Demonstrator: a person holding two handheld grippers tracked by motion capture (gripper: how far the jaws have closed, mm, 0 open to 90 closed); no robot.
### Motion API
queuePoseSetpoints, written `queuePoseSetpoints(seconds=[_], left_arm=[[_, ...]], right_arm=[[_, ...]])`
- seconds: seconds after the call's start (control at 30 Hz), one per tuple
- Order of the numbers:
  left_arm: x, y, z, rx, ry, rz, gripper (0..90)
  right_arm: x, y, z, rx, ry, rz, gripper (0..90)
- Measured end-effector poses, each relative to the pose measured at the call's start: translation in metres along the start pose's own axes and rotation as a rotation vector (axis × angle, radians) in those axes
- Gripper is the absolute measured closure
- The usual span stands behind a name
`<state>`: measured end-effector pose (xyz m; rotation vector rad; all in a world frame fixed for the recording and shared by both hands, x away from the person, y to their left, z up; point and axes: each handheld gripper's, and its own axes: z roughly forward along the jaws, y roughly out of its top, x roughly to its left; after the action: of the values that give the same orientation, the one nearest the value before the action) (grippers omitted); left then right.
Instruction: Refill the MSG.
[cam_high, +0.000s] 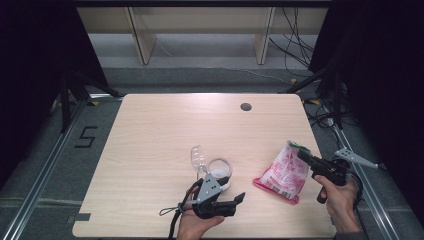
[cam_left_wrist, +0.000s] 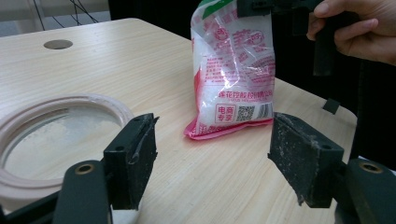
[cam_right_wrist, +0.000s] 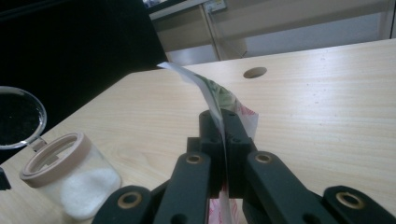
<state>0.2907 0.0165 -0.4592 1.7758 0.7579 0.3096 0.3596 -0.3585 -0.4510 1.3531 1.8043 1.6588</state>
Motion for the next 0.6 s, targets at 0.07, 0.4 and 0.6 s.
queuePoseSetpoints(seconds=[0.07, 0.4, 0.6], left_arm=[[0.001, 0.0, -0.002, -0.002, 0.002, 0.002, 31.0], [0.012, -0.005, -0.019, 0.008, 0.046, -0.003, 30.5], [0.021, -0.011, -0.032, 0.006, 0.079, -0.016, 29.6]], right_arm=[[-0.001, -0.001, 0.0, 0.008, 0.001, 0.009, 89.4], [-0.009, -0.004, 0.0, 0.02, -0.061, -0.006, 88.0], [-0.011, -0.006, 0.0, 0.038, -0.083, -0.007, 86.8]])
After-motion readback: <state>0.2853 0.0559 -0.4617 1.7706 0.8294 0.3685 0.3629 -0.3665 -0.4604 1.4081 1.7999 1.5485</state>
